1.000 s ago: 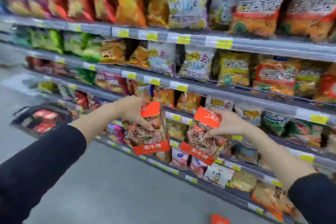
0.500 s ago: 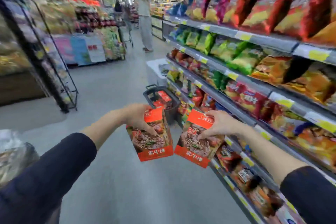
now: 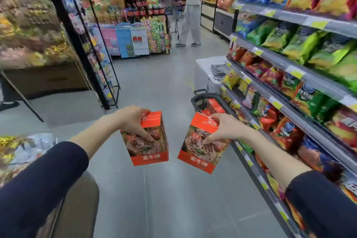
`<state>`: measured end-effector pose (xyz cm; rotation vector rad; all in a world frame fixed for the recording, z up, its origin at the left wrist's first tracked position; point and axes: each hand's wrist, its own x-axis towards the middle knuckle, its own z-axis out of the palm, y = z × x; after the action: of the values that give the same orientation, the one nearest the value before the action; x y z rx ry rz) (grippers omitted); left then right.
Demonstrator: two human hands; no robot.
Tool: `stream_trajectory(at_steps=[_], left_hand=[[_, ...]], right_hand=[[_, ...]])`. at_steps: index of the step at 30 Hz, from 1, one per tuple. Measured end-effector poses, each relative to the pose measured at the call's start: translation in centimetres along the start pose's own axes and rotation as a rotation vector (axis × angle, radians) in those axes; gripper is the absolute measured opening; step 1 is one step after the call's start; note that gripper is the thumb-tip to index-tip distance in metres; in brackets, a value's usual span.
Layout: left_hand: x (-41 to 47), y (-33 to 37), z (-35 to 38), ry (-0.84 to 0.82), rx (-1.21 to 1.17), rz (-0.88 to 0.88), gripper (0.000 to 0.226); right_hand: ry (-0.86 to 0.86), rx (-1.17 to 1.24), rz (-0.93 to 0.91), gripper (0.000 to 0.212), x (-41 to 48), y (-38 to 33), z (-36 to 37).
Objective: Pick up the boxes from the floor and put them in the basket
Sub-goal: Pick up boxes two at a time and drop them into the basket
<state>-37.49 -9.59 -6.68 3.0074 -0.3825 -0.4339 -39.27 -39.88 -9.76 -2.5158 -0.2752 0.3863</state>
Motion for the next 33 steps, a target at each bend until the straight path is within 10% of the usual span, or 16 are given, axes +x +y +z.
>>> stream_trajectory(at_steps=[17,33], left_hand=[[30.5,-11.4,-7.8,-0.08,0.076,-0.091,0.107],[67.2,-17.0,-17.7,-0.18,0.36,0.296,0.099]], right_hand=[[-0.119,-0.055,-0.077,0.064,36.6,2.3,-8.4],[0.038,0.044,0.204,0.061,59.9,7.9,-14.0]])
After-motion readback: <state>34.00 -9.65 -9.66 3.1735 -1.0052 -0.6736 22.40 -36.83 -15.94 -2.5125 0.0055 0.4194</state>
